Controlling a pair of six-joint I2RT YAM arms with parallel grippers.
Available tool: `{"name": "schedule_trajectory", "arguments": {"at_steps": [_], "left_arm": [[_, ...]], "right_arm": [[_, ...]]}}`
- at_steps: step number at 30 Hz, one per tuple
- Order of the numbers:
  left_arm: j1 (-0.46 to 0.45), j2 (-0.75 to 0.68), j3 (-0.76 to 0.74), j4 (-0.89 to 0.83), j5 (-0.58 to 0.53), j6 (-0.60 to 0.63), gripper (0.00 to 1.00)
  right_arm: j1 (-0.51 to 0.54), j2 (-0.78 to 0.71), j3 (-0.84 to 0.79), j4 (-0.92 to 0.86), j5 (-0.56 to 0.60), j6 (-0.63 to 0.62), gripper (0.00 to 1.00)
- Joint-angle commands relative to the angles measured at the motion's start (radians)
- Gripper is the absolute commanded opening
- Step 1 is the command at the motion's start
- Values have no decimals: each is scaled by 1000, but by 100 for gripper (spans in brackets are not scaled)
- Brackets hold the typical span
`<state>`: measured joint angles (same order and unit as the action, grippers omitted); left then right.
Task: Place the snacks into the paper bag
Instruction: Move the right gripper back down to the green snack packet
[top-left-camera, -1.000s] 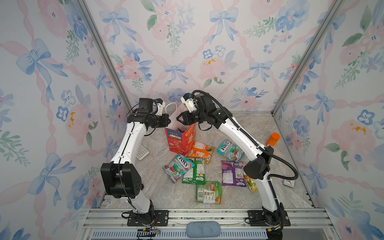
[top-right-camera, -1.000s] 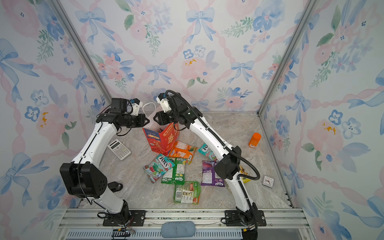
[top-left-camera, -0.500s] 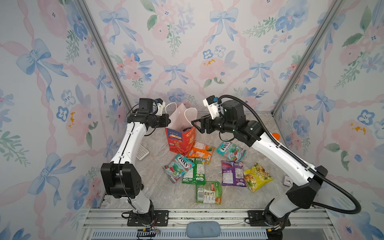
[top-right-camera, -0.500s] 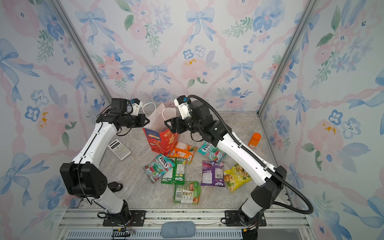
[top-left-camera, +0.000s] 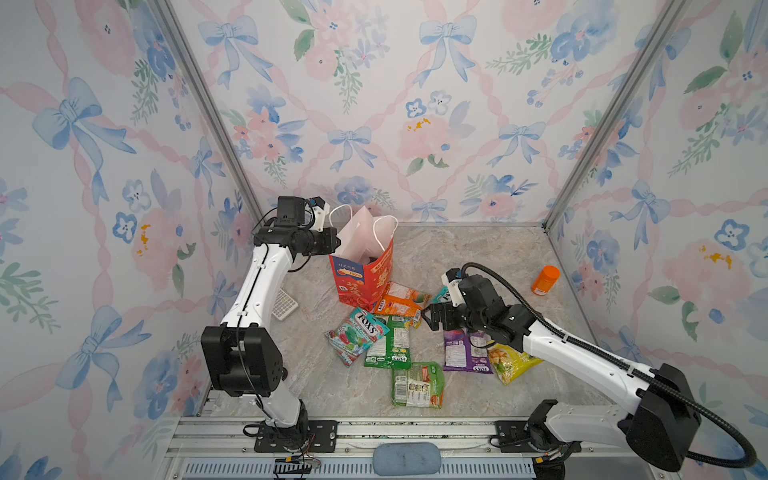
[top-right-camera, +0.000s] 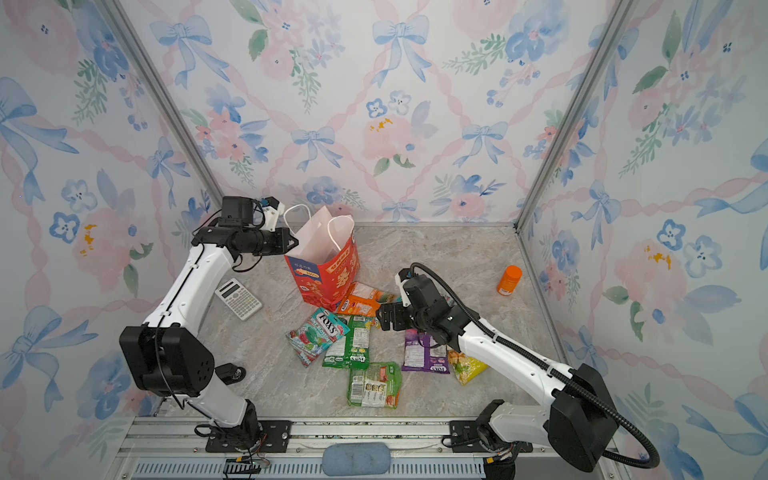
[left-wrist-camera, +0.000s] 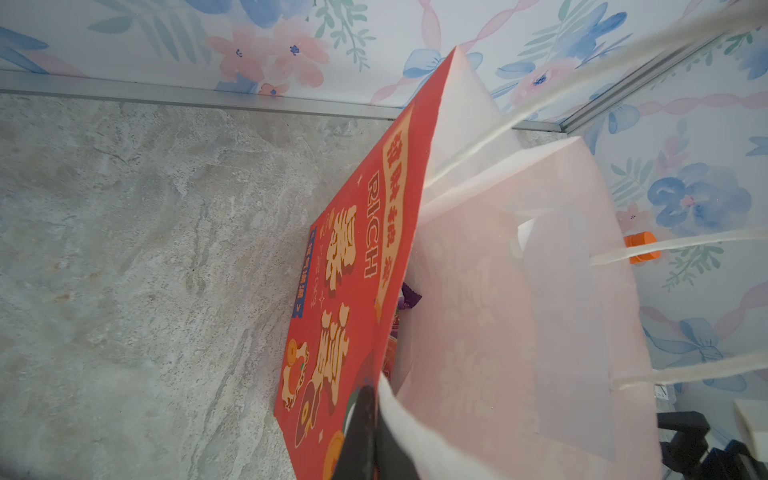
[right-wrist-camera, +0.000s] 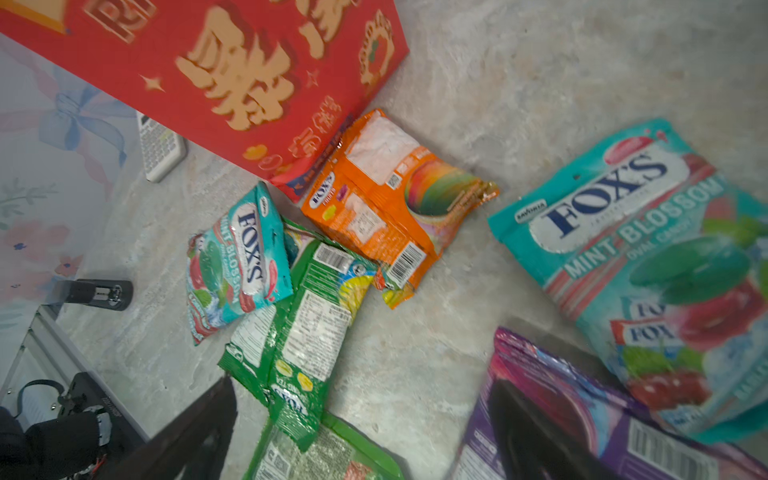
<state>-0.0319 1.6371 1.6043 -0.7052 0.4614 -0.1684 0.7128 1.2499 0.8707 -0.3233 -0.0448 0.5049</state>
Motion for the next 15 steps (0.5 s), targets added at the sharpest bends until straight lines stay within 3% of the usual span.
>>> {"name": "schedule_trajectory", "arguments": {"at_steps": [1,5,9,15], "left_arm": [[6,-2,-21,-28,2,-8,0],[7,-1,-21,-28,0,-8,0],[7,0,-23,-28,0,-8,0],[7,-1,-26,-28,2,-8,0]], "right_arm": [[-14,-32,-55,-43,50,75,97],[-16,-23,-134,-20,-19,113,100],[-10,17,-177,80,-103,185,91],[34,145,-121,145,-172,186,74]]}}
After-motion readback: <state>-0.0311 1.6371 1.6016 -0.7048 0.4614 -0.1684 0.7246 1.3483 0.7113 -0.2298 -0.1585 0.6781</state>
